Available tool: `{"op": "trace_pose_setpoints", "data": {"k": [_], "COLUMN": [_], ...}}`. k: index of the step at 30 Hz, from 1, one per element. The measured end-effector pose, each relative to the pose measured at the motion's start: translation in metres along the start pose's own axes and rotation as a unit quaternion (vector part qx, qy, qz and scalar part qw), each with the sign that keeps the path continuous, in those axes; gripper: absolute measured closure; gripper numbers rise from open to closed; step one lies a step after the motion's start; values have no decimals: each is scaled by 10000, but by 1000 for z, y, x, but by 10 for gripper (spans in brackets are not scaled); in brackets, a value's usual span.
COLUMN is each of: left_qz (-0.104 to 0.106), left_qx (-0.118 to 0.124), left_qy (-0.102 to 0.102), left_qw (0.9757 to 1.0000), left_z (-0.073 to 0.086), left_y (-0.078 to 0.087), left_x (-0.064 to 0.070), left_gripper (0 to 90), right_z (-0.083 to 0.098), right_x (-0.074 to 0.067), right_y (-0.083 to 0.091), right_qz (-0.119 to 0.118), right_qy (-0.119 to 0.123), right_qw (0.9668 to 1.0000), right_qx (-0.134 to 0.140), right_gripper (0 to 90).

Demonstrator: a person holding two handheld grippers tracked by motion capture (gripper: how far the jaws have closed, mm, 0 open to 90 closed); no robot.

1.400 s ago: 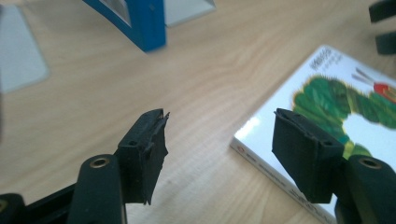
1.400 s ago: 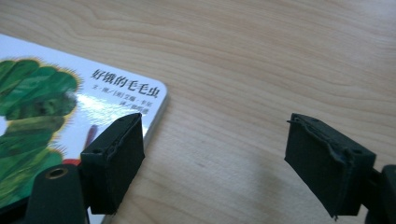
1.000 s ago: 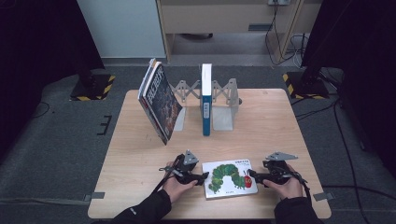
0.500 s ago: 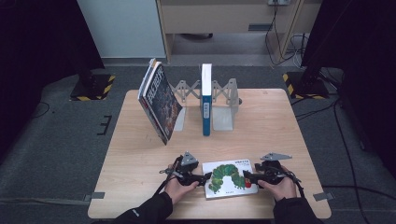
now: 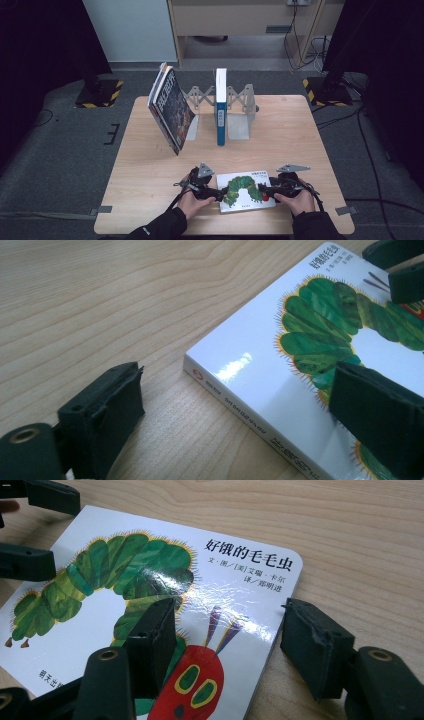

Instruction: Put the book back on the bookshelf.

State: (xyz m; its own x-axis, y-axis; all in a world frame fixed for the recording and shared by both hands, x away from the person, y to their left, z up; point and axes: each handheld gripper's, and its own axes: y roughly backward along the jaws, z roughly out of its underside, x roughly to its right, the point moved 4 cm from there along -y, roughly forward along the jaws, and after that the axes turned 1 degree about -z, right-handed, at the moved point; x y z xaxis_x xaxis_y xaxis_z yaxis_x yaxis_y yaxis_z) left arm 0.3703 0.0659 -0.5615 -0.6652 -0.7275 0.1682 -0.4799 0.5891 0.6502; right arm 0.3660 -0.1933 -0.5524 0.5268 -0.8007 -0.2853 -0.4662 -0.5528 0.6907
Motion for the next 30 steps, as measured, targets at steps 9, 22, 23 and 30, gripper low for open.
{"op": "trace_pose_setpoints", "data": {"k": [9,22,23,30], "left_qz": [78,323,314,343], "left_qx": [-19,-77,-101,-105], "left_qy": [115,49,37,-42], "left_qw": [9999,9994,9995,9993], "left_z": [1,-2,-2,-8], "left_y": [4,4,4,2], "left_x": [3,15,15,10], "left_gripper": [109,199,196,189], "right_z": [1,-6,-7,-11], "right_x": [2,2,2,2], "right_y": [1,10,10,11], "right_qz": [-88,-267,-284,-270], "right_qy": [-183,-347,-343,-362], "right_qw": [9998,9981,9979,9976], "right_qx": [91,438,480,524], "right_gripper": [386,391,391,391]}}
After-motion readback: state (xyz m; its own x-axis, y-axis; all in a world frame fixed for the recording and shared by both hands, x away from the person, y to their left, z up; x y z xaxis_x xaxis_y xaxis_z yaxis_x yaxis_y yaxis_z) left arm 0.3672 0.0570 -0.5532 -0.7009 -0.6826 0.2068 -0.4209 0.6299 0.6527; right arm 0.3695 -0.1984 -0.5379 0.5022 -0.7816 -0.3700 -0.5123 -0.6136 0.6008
